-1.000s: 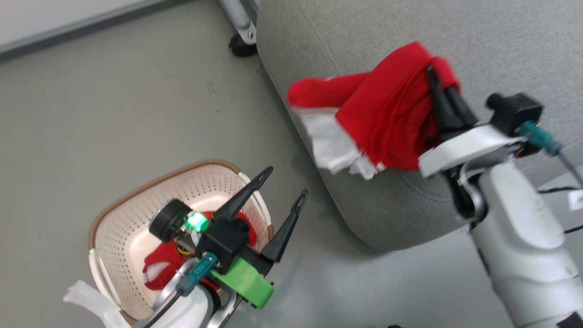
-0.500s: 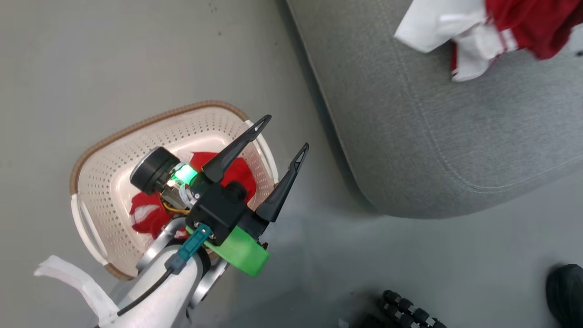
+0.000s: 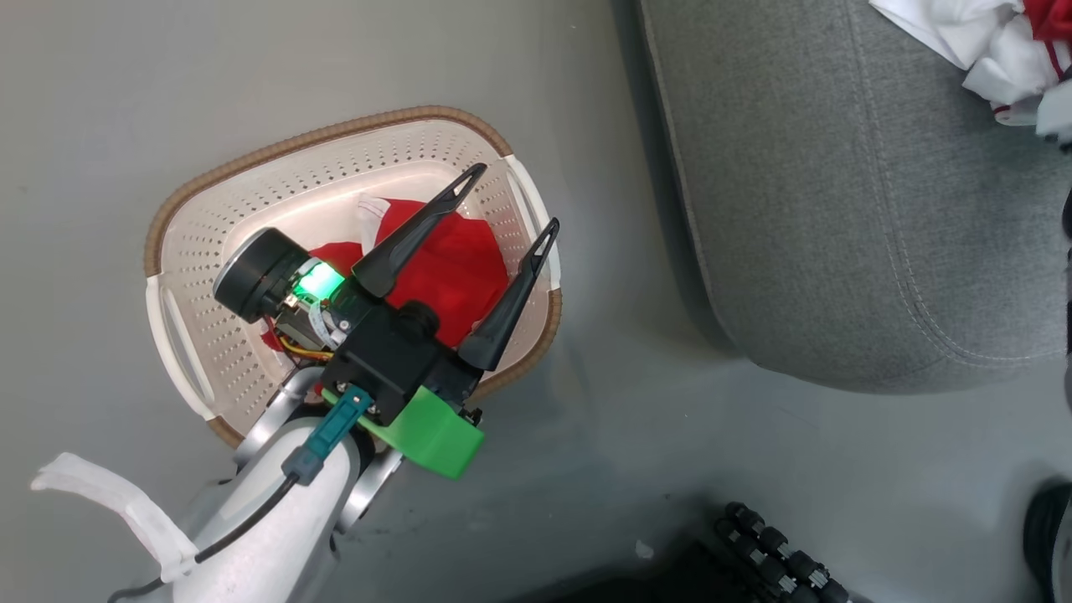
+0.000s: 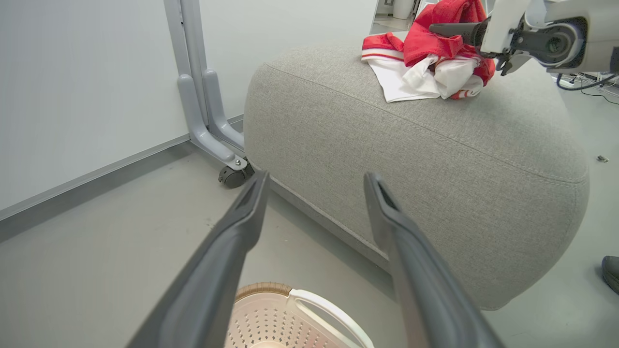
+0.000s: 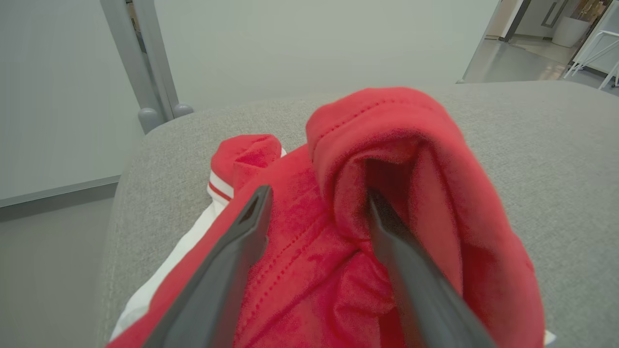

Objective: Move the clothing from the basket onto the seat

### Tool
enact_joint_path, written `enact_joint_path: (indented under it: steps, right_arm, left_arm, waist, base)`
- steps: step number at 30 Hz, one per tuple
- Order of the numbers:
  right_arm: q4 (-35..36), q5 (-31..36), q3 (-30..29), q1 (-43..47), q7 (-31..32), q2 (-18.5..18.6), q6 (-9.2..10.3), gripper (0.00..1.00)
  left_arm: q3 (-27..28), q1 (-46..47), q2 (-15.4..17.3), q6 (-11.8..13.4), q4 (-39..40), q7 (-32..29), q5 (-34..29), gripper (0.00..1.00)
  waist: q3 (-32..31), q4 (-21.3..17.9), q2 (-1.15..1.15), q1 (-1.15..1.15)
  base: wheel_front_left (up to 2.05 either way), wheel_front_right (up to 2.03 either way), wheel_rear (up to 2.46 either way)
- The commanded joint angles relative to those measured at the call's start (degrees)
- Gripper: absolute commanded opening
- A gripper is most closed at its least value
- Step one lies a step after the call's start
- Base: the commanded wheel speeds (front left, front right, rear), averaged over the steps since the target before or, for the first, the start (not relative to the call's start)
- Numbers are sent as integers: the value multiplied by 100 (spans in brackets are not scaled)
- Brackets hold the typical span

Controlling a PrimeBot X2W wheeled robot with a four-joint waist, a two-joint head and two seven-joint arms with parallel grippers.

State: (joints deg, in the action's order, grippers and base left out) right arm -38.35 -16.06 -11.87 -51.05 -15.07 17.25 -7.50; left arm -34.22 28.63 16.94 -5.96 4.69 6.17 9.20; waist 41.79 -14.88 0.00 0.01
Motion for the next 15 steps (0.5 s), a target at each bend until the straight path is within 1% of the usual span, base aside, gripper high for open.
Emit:
enact_joint_path:
  steps: [1,5,9,12,15]
  right_arm:
    - [25,-2,-80,201,-15,-56,2,100]
    - [313,8,-232,711,-15,-253,2,100]
    - [767,43,-333,1298,-15,-489,2,100]
    - [1195,127,-371,1716,-15,-668,2,100]
    - [1634,207,-408,2083,-15,-826,2,100]
  left_arm:
    - [-8,76,-25,26,-34,71,-13,100]
    - [-6,1,-57,60,-134,205,38,100]
    - [37,-114,-91,151,-257,351,110,100]
    - [82,-163,-134,229,-354,466,179,100]
    - [104,-248,-186,244,-430,579,275,100]
  waist:
    - [9,66,0,-1]
    - [-155,122,0,-1]
    - [-373,168,0,-1]
    - [-580,229,0,-1]
    - [-773,328,0,-1]
  base:
    - [0,0,0]
    - [0,0,0]
    - [0,0,0]
    - [0,0,0]
    - [0,0,0]
